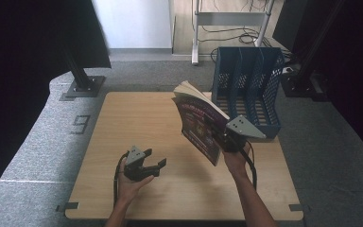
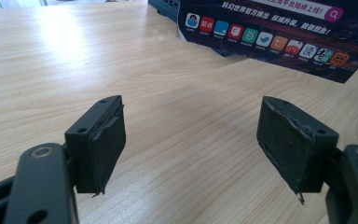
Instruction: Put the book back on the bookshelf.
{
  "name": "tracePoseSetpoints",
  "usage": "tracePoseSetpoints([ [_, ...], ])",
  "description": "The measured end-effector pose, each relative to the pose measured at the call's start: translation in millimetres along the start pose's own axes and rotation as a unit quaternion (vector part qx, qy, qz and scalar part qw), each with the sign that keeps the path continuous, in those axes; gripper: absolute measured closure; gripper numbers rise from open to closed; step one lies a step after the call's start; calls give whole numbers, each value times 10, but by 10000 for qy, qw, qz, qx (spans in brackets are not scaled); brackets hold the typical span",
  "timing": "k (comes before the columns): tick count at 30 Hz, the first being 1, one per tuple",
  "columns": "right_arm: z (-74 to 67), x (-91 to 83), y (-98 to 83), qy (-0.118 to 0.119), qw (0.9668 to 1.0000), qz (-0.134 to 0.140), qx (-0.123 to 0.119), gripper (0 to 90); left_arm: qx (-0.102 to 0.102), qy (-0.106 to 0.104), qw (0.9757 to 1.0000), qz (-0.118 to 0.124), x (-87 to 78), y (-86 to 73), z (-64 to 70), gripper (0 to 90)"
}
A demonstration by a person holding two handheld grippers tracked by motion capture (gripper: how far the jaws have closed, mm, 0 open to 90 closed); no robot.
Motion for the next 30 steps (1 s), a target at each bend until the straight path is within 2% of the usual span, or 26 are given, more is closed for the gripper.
tracePoseSetpoints([
  [12,18,10,7,-69,10000,-16,-8,819,-21,17,10000,-4,0,-1,-7,235],
  [30,154,-60,195,-282,9995,127,-7,818,-25,3,10000,-50,20,-8,11,236],
])
Point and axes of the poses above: each handheld gripper's, and its own axes: x roughly forward along the jaws, y roughly out of its top, z roughly to its right, the point moved 4 cm from there along x, roughly forward along the jaws, and after that the axes turned 3 degrees about x, right-handed, at the moved point
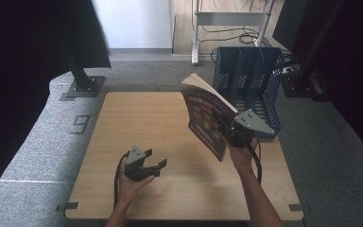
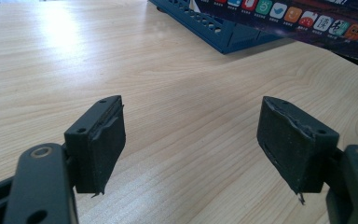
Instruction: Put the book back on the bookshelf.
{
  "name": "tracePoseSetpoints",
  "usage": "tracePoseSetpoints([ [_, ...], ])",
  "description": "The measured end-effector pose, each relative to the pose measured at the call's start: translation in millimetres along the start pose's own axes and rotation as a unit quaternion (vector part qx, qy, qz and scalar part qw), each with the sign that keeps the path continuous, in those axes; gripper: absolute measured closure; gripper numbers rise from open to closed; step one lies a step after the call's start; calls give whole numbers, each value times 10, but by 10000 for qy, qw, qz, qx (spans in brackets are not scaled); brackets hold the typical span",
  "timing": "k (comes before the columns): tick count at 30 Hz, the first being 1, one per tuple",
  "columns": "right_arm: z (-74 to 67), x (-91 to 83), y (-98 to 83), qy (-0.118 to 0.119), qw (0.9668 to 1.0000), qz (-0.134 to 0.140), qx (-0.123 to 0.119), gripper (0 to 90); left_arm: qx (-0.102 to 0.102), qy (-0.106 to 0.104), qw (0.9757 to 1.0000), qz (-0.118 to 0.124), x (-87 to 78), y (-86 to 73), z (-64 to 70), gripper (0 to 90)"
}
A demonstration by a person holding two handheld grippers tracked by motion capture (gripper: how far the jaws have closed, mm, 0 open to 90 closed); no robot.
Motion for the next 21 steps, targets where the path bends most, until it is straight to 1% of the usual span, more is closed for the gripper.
tracePoseSetpoints([
  [8,48,-10,36,-76,9999,55,35,819,-6,-15,10000,-11,2,0,5,235],
  [13,78,-2,46,-111,9999,29,43,819,-15,-10,10000,-9,-3,0,-3,235],
  [21,133,2,73,-201,9997,62,97,819,-41,-20,10000,-13,-7,-4,-3,235],
])
Point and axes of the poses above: each handheld gripper's, and its own axes: x roughly forward along the jaws, y roughly out of its top, z roughly to its right, the point moved 4 cm from there along x, roughly forward along the jaws, and after that the axes turned 3 degrees about x, right-handed, at the moved point
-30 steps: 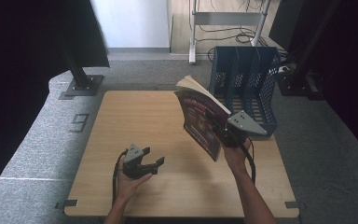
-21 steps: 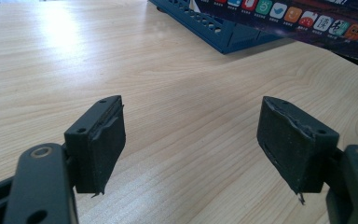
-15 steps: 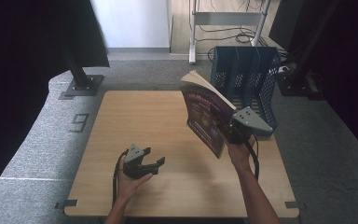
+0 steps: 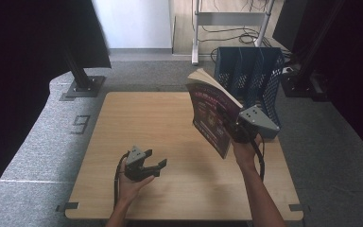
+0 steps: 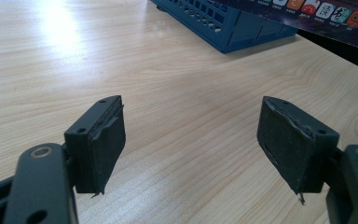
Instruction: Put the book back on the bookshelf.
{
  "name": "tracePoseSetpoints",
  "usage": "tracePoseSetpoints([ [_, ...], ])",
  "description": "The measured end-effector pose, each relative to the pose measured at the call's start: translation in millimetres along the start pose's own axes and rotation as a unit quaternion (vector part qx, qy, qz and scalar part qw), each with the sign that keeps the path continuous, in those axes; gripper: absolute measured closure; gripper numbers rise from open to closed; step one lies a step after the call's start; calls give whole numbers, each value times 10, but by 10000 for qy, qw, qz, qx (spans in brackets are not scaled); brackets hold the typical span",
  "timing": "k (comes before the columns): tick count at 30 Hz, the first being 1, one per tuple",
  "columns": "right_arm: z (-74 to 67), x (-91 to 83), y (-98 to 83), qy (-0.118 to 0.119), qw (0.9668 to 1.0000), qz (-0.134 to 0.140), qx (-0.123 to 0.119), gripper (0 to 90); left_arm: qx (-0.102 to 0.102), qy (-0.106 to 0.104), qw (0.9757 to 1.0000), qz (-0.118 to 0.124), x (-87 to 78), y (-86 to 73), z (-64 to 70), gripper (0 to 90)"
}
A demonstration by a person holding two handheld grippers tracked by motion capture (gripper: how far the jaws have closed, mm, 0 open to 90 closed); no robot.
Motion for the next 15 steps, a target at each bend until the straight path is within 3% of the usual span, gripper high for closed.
tracePoseSetpoints([
  [5,21,-7,41,-53,10000,30,-10,819,-83,-107,9999,27,-1,5,8,235],
  [15,90,-20,89,-157,9998,76,21,819,-94,-78,9999,18,-5,0,-3,235],
])
Point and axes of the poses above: each handheld gripper's, and its own axes: x roughly forward along the jaws, y roughly out of its top, z roughly to its right, the point moved 4 cm from there along x, roughly forward along the jaws, and after that the axes turned 3 degrees about x, right-handed, at the moved point
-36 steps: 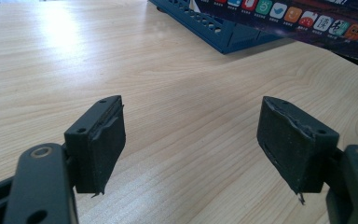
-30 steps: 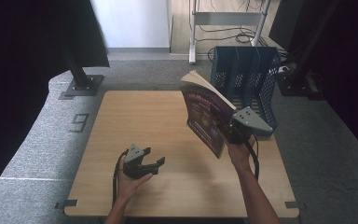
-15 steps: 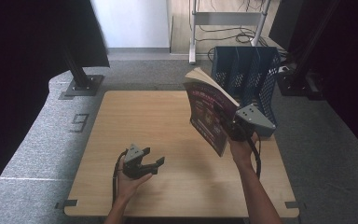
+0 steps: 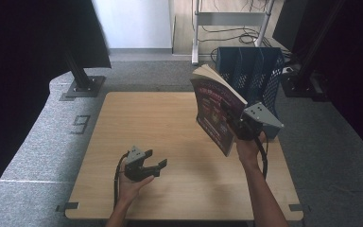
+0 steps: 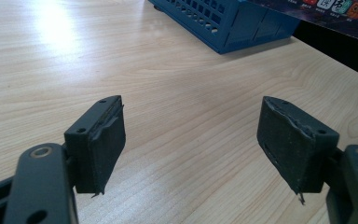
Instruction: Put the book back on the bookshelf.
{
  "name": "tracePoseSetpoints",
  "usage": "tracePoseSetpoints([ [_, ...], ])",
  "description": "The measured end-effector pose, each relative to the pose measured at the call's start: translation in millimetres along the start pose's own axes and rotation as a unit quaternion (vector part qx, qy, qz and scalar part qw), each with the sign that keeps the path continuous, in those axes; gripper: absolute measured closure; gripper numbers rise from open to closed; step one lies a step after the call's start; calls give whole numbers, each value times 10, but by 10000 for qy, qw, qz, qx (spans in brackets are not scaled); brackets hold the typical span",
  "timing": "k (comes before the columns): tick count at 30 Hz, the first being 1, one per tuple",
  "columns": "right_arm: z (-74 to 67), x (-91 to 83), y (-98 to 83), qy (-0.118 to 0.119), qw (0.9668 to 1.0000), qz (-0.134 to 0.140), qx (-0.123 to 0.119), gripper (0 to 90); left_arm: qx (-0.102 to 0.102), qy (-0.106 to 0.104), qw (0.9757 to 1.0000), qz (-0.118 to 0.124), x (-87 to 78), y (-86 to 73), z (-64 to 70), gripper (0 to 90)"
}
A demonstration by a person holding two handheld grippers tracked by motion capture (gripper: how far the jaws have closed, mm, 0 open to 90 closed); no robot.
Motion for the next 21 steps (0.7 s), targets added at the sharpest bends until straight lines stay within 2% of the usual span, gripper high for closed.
tracePoseSetpoints([
  [11,85,26,21,-138,9999,4,56,819,23,-42,9999,-105,43,-26,38,234],
  [21,205,10,68,-318,9995,47,63,819,-8,-71,9999,-84,30,-19,40,234],
])
Point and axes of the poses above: each handheld gripper's, and its own axes: x roughly forward along the jaws, y roughly out of its top, z roughly to its right, the point moved 4 cm from there along x, roughly forward along the jaws, and after that the axes turned 3 degrees about x, right-handed, at the moved point
